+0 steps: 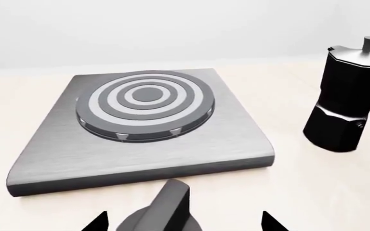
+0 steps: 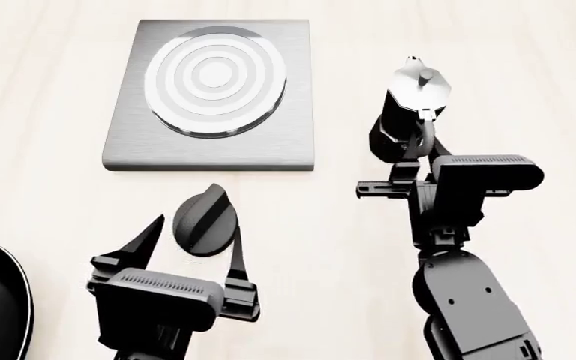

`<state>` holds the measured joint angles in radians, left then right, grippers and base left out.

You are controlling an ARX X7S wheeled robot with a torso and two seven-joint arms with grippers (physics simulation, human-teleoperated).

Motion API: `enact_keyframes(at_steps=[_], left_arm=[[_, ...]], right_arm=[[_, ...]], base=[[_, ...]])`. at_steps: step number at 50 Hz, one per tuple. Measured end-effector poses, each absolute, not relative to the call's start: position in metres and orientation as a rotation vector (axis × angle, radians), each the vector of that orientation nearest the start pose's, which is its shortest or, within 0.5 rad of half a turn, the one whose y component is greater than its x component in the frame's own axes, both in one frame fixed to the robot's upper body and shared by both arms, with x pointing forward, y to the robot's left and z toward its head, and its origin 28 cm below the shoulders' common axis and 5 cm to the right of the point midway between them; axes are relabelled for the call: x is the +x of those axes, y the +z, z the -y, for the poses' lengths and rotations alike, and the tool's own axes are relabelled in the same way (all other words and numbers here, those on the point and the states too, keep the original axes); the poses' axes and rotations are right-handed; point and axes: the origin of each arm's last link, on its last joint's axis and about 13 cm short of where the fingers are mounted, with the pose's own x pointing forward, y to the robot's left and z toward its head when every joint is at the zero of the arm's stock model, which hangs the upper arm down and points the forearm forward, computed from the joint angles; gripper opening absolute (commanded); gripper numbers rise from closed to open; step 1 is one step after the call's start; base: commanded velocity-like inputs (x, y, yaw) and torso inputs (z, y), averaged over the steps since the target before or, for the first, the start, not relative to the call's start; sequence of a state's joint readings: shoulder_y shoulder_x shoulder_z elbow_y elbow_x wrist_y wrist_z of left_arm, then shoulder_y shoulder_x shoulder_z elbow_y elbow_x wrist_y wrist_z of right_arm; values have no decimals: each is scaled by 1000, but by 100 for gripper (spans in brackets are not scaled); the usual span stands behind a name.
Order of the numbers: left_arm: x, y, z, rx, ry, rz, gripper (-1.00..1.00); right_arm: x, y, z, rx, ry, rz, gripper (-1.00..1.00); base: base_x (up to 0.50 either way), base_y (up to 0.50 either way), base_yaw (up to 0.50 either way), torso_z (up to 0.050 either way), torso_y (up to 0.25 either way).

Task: Turn on the stove and put the moka pot on it.

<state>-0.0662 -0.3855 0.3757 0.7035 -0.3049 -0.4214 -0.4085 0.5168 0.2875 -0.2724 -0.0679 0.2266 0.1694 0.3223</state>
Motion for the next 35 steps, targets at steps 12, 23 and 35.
enact_keyframes(at_steps=[12, 23, 35], left_arm=[[181, 122, -185, 44, -161, 194, 100], [181, 121, -184, 45, -162, 192, 100], [181, 121, -184, 46, -164, 192, 100]], right_arm=[[305, 143, 110, -79, -68, 361, -100], [305, 144, 110, -72, -61, 358, -100], [304, 148, 111, -65, -63, 359, -100]], base=[[0, 0, 0, 0, 0], [0, 0, 0, 0, 0], [0, 0, 0, 0, 1]])
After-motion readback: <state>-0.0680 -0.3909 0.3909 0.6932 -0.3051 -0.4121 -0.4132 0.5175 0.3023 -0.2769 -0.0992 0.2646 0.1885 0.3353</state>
